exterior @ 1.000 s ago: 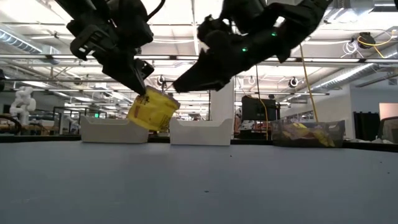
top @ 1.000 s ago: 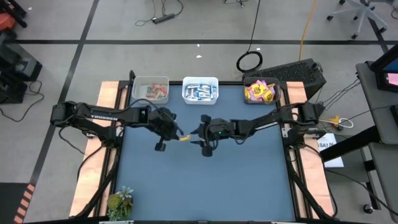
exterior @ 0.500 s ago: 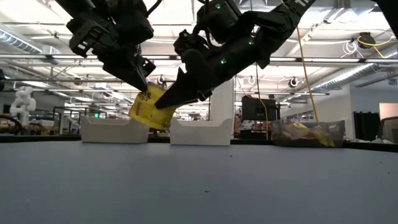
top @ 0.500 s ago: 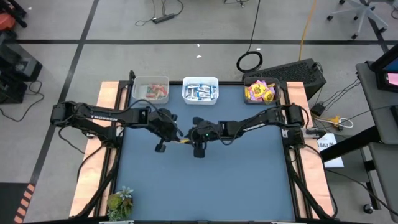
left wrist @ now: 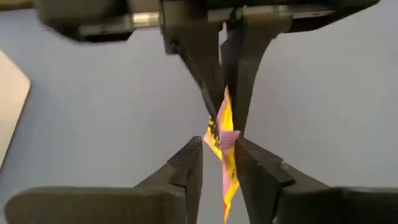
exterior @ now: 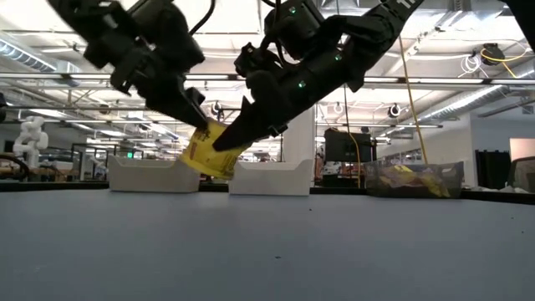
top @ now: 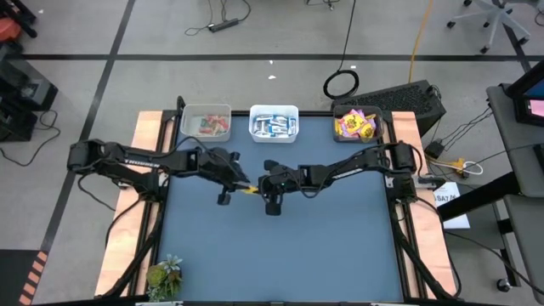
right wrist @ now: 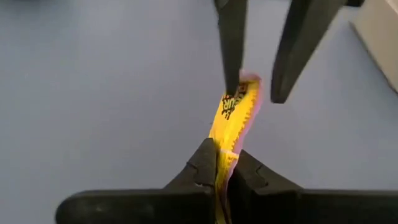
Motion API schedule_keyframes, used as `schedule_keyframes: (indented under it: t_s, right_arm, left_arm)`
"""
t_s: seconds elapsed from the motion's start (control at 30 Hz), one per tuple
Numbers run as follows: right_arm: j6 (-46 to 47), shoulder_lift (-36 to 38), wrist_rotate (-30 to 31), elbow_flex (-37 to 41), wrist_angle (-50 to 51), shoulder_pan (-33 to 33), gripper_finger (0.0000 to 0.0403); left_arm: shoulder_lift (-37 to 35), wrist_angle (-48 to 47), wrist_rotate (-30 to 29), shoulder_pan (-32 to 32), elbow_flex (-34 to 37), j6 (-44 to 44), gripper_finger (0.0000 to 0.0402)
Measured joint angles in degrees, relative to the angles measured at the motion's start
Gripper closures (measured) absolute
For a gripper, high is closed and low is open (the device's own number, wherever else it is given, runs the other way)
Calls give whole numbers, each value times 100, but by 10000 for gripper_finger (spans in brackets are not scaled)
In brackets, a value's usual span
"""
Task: Sort candy
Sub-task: Put the yellow candy into the black bin
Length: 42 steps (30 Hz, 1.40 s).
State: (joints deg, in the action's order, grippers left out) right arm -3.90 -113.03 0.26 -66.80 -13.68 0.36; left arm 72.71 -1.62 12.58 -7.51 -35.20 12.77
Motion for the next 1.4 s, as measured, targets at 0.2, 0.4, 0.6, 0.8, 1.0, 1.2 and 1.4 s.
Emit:
schedule_keyframes:
  t_s: [0.2,0.4,0.6,0.8,1.0,1.2,1.4]
  right_arm:
    - [-43,175,761,11,430,-63,398]
    - [-88,567,1051,11,919,-235,401]
    - [-265,1085,1372,11,1593,-393,402]
    - [-300,2108,1937,389,2261,-591,402]
    - [97,3534,2540,1655,2284,-1096,403]
    - [1002,4993,3258,2984,2288,-1983,403]
    - [1460,5843,3219,3779,2216,-3168,402]
  left_arm:
    - [-153,1488,-7,-116,784,-305,289]
    - [-507,1986,-10,-116,948,-301,288]
    - [-910,2722,-205,-120,1404,-421,288]
    - [-1085,3657,-240,-148,1991,-650,288]
    - [-1486,3690,-307,-148,2125,-688,288]
    - [-1926,3726,-506,-153,2274,-784,288]
    - [-2321,3705,-756,-170,2456,-755,288]
